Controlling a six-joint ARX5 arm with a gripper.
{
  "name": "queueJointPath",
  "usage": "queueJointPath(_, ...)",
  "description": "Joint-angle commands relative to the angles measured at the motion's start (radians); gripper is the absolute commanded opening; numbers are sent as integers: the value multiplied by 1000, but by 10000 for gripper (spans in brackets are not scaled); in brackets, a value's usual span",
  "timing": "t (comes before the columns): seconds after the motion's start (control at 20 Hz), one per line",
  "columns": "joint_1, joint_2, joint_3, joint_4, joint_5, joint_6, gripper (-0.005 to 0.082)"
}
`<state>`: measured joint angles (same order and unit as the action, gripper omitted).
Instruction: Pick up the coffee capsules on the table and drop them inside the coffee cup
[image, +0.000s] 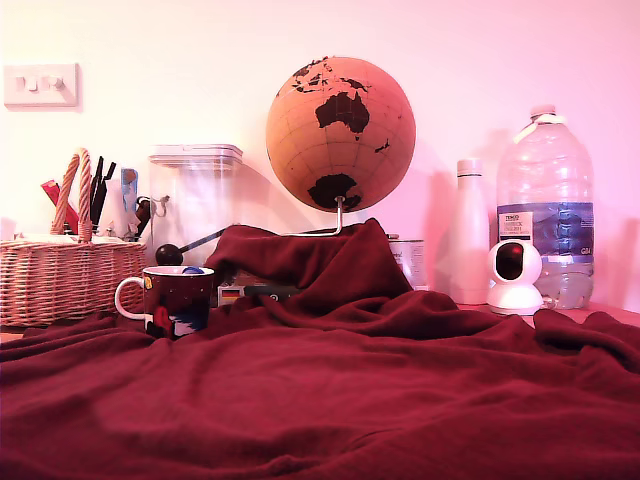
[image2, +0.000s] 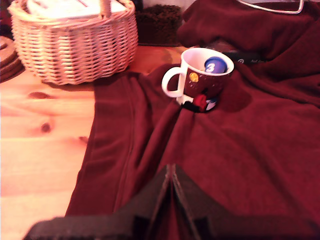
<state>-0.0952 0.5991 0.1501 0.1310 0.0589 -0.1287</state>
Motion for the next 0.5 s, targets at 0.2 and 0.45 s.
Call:
queueJointPath(0.2, 6, -122, -67, -89, 2, -24, -24)
queueJointPath(0.45, 6, -255, -79, -222, 5, -29, -24)
